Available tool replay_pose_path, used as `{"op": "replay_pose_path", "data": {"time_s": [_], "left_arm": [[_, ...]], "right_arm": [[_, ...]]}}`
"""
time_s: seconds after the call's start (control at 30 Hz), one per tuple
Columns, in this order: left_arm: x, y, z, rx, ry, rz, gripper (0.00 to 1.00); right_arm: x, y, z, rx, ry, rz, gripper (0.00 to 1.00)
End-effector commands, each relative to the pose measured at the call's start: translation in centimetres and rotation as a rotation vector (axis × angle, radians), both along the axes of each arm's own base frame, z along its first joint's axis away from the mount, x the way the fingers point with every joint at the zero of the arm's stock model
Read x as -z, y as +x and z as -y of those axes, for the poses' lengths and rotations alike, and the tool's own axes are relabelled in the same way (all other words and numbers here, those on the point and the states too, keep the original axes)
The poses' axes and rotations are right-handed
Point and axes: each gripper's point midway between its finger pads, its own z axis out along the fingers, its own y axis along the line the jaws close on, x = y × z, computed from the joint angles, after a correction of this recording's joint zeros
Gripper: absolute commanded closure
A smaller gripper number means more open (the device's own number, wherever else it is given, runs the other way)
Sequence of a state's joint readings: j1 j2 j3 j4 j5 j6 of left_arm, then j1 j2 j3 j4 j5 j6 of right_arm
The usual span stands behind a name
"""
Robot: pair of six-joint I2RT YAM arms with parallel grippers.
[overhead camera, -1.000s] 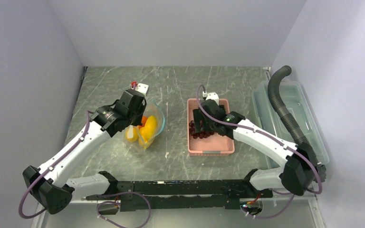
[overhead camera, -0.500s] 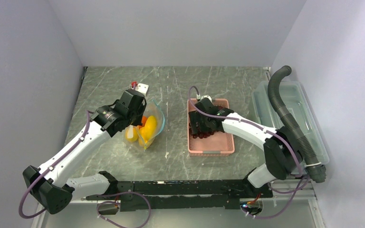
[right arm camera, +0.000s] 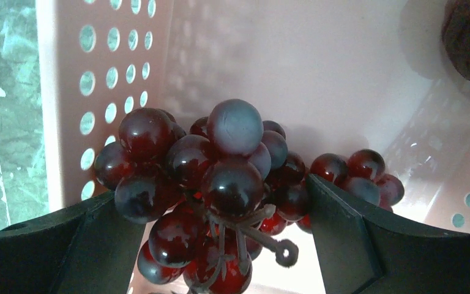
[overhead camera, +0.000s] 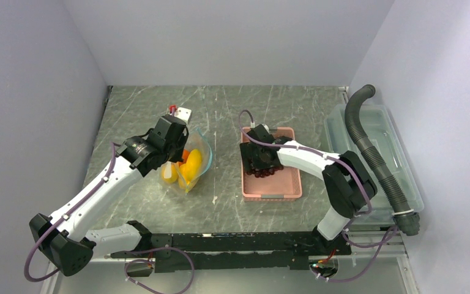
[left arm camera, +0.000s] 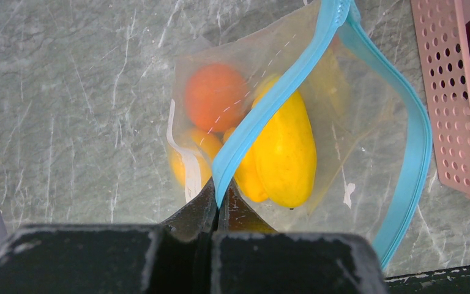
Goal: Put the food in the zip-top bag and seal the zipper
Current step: Pick up the fake fruit from the bin.
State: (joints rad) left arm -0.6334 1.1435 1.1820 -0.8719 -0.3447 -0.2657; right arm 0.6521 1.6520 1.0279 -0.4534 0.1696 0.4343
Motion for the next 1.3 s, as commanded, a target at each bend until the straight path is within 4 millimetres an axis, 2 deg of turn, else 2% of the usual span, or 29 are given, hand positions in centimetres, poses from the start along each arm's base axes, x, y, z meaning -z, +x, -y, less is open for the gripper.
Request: {"op": "replay_pose_path", "data": {"time_s": [0.0,0.17,0.27,0.4,0.47,0.73,0.8,0.97,1.27], "left_arm": [[-0.5,0.6,0.4,0.012,-0.015,0.028,1.00],[-0.5,0.6,0.4,0.012,-0.015,0.028,1.00],[-0.4,0.6,0.4,0.012,-0.013,0.026,1.00],[-0.4,0.6,0.5,0.015,-0.014,0.025,1.00],[-0.5,0.6,0.5,0.015,-0.016,0.026,1.00],[-0.6,0.5,0.5,0.016,-0.018,0.028,1.00],[-0.6,0.5,0.5,0.016,-0.018,0.028,1.00],[-0.6,0.5,0.5,0.016,-0.018,0.029,1.00],[-0.6,0.5,0.4,0.014,-0.018,0.030,1.00]], "right_arm": [[1.0,0.9,0.3,0.064,-0.007,-0.009,0.05],[1.7,1.3,0.3,0.095,0.010,-0.022,0.08],[2.2,1.2,0.3,0.097,0.013,-0.037,0.16],[2.4,1.3,0.4,0.101,0.008,-0.038,0.30],[2.3,1.3,0.6,0.102,0.002,-0.035,0.40],[1.1,1.3,1.2,0.109,-0.012,-0.004,0.89],[0.4,1.3,1.3,0.113,-0.007,0.011,0.98],[-1.4,1.4,1.9,0.128,0.000,0.056,1.00],[-6.3,1.4,3.1,0.161,0.030,0.171,1.00]]}}
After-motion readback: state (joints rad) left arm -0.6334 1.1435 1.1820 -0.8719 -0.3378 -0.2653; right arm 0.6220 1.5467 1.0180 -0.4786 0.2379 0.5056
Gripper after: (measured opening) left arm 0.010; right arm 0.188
